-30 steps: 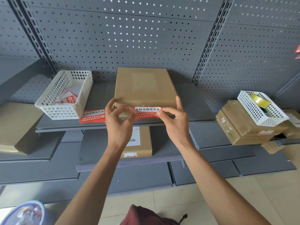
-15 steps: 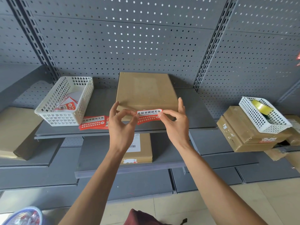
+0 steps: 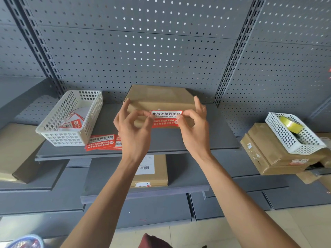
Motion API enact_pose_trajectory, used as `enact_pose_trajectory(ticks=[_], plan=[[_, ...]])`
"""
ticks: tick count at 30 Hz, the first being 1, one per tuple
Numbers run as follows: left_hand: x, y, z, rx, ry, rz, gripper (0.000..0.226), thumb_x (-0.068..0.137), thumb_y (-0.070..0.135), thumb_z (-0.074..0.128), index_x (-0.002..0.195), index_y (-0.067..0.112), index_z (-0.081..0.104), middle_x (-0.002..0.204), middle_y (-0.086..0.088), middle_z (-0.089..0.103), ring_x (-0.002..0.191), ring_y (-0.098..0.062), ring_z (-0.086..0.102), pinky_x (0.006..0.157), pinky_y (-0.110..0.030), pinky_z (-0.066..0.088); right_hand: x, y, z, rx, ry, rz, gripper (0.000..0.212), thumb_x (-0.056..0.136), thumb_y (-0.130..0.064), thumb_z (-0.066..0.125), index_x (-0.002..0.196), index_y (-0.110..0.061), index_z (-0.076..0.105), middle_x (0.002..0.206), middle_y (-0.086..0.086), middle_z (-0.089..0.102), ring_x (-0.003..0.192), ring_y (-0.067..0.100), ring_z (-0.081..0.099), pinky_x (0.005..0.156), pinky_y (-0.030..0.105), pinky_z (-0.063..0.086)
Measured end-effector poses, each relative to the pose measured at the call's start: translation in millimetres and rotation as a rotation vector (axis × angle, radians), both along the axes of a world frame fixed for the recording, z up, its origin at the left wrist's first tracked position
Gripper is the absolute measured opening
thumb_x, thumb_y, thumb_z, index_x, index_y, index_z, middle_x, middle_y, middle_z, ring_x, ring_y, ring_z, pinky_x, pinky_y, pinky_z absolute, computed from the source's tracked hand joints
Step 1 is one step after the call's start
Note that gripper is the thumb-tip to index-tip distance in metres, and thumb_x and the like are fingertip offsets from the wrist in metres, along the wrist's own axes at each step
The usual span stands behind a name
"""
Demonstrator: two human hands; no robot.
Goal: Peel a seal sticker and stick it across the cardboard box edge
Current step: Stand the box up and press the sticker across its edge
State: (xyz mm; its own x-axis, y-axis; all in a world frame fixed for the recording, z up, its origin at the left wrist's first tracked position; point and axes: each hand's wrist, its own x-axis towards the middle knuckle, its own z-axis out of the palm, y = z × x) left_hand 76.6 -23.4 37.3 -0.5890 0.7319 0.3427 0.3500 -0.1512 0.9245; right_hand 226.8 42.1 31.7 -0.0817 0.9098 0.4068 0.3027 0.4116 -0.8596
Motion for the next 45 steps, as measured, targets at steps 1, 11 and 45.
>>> enact_pose_trajectory(ticks=[1,11,45], plan=[[0.6,2.7,3.1,0.009,0.009,0.009,0.005,0.088,0.03,0.072,0.084,0.032,0.073,0.156,0.017,0.04,0.146,-0.013,0.024,0.118,-0.048,0.025,-0.9,2.8,2.7,0.016,-0.008,-0.005,0.015,0.095,-0.018,0.063,0.08,-0.013,0.062,0.166,-0.001,0.026,0.155,0.014,0.009,0.117,0.027,0.015],[8.3,30.9,11.3,0.016,0.071,0.153,0.011,0.091,0.037,0.066,0.082,0.031,0.069,0.155,0.021,0.035,0.146,-0.013,0.02,0.108,-0.046,0.014,-8.2,22.9,16.2,0.085,0.034,-0.05,0.016,0.092,-0.017,0.069,0.078,-0.013,0.065,0.164,-0.002,0.031,0.157,0.023,0.006,0.105,-0.003,0.009],[4.1,75.8,21.7,0.072,0.148,0.399,0.024,0.086,0.043,0.071,0.066,0.032,0.064,0.148,0.019,0.043,0.141,-0.015,0.027,0.106,-0.044,0.017,-33.9,64.4,21.9,0.23,-0.055,-0.195,0.018,0.087,-0.026,0.069,0.075,-0.013,0.065,0.159,-0.003,0.041,0.15,0.029,0.022,0.117,0.036,0.029]])
